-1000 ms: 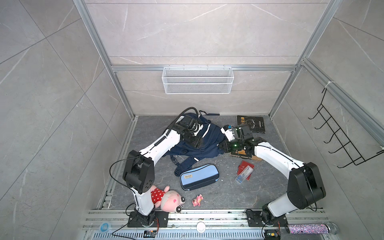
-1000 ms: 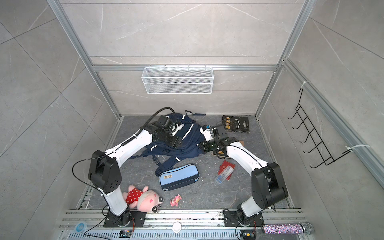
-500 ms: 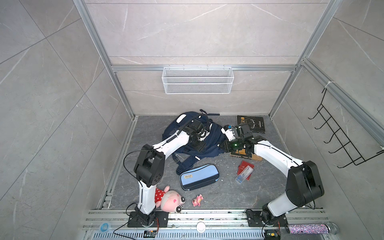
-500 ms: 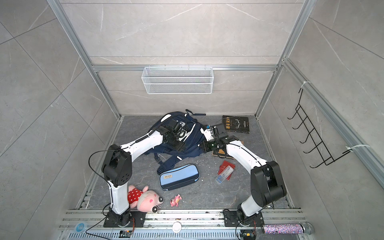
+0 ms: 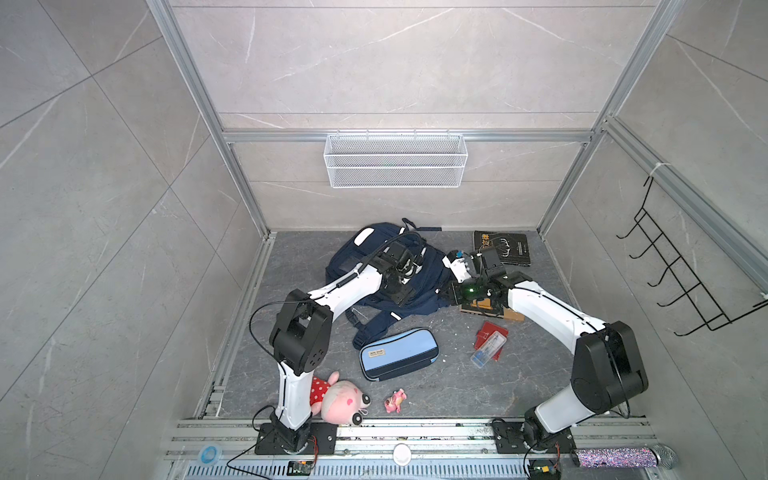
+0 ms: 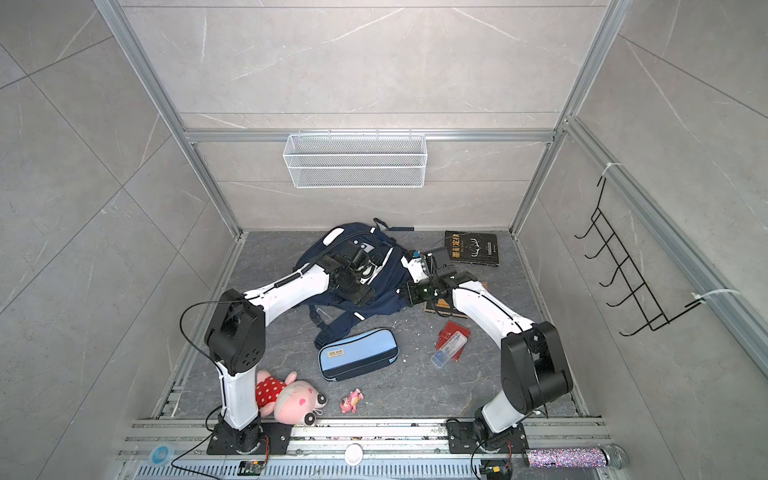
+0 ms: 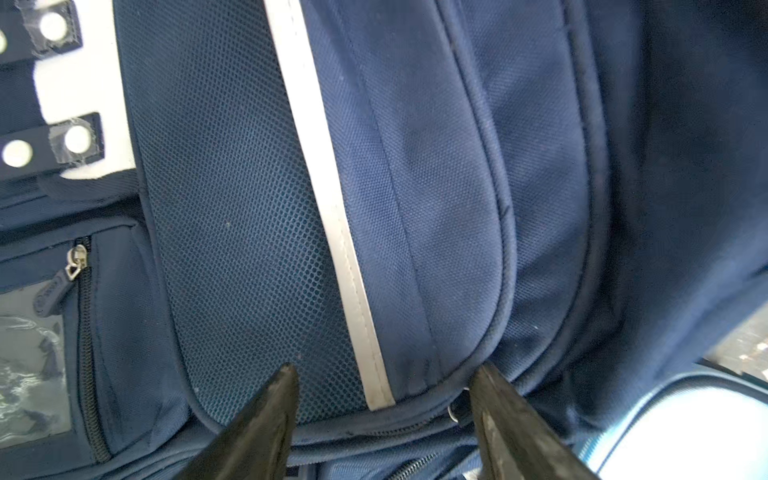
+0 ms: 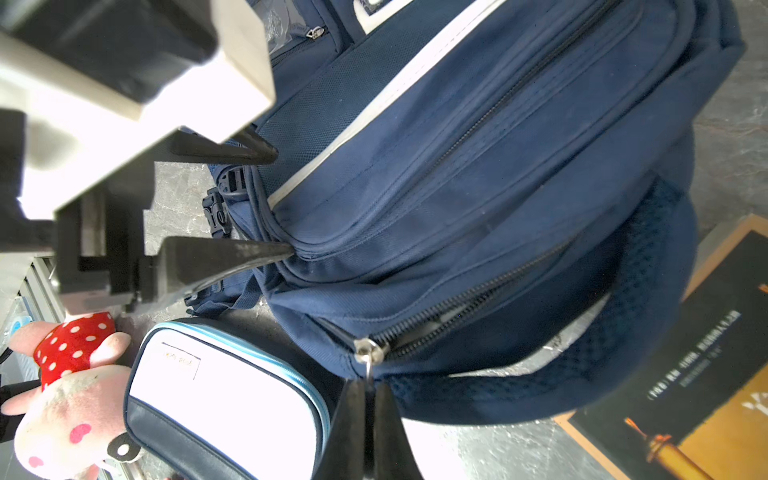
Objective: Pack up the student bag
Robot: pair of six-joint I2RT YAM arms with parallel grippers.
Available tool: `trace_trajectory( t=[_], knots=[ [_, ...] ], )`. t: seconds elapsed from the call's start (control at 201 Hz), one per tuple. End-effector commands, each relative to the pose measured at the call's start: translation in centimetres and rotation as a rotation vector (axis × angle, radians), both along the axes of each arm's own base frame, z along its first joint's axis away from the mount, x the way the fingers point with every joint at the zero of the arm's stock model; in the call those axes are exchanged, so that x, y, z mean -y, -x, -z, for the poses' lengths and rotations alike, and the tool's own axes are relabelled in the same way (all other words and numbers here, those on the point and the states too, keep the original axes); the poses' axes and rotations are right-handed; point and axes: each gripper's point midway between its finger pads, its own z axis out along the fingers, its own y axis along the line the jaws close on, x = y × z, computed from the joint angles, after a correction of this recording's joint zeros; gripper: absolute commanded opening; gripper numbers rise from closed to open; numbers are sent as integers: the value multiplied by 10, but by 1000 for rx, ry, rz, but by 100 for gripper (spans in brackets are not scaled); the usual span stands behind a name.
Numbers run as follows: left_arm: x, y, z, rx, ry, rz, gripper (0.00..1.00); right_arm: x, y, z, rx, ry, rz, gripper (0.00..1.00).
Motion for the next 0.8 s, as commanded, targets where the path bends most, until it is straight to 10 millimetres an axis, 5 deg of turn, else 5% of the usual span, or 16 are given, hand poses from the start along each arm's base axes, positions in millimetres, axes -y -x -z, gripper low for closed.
trace_trajectory(
  t=[0.0, 0.209, 0.279, 0.339, 0.792],
  knots=[
    [-4, -25, -5, 95, -20, -25, 66, -7, -11, -23, 57, -38, -25, 0],
    [5, -26, -8, 74, 18, -25, 35, -8, -16, -25, 60, -38, -31, 0],
    [7, -29, -18, 78, 42, -55, 10, -8, -16, -24, 55, -38, -32, 0],
    [11, -31, -30, 84, 73, -65, 0, -8, -16, -22, 51, -36, -32, 0],
    [26, -44, -103, -21, 444, -259, 0, -8, -7, -26, 69, -41, -67, 0]
  ],
)
